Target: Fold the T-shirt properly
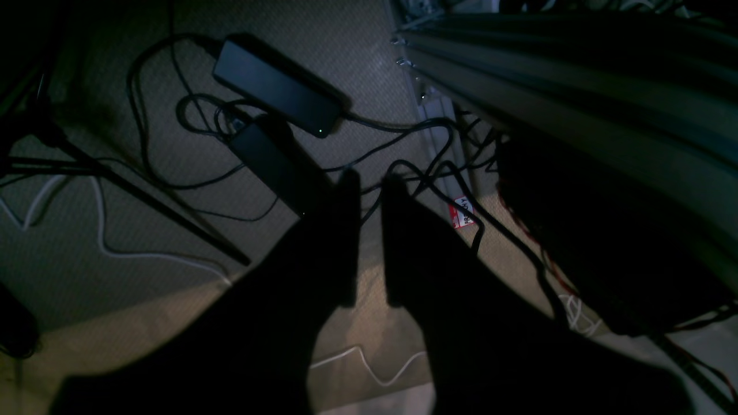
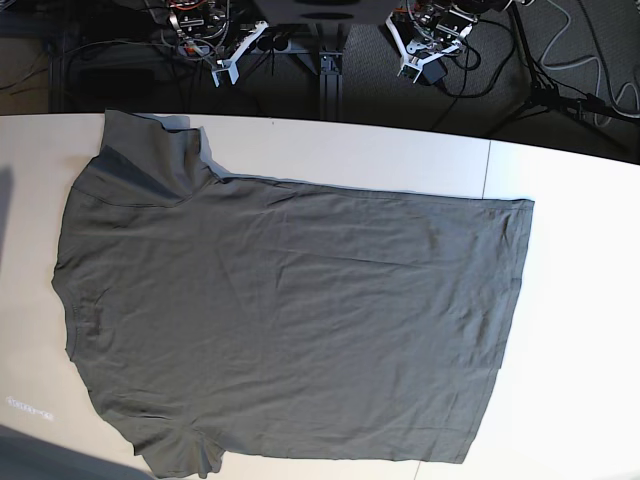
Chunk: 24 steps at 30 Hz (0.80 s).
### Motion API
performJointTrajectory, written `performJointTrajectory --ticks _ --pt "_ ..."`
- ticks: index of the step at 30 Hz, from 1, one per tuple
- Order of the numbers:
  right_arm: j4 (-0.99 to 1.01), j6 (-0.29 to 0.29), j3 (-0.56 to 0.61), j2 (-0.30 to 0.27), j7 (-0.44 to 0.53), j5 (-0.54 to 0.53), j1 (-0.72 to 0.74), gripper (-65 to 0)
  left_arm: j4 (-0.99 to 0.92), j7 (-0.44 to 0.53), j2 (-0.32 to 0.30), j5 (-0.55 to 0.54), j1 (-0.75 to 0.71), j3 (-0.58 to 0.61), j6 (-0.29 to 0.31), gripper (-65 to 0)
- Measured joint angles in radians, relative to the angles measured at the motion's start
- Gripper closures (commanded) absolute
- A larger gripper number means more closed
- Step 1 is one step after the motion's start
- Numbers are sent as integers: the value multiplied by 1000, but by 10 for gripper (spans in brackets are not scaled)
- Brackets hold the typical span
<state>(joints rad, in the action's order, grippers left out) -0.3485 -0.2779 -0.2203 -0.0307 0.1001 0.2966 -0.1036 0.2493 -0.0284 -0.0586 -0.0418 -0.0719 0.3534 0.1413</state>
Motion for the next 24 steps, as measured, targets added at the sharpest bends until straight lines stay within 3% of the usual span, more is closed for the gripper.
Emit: performJointTrajectory --ticks 2,4,8,16,21,24 --pt "-35 -12 0 -2 1 0 -33 0 2 0 -14 0 -6 0 9 -102" --pt "-80 -18 0 -3 -2 -1 -75 0 28 0 -43 -1 -26 0 58 -102" --pt "-203 -33 12 -22 -5 -111 -184 0 171 -5 -115 -60 -121 -1 126 -102" --pt "-510 -64 78 -116 -10 -279 -430 0 693 -13 -233 -81 -433 -132 249 -102" --pt "-748 -71 89 -174 -14 -407 -597 0 1022 -49 -286 -214 -605 -263 323 -102" --pt "-911 -76 90 -227 -19 -520 -699 0 1186 -84 -320 -233 -673 -323 369 -114"
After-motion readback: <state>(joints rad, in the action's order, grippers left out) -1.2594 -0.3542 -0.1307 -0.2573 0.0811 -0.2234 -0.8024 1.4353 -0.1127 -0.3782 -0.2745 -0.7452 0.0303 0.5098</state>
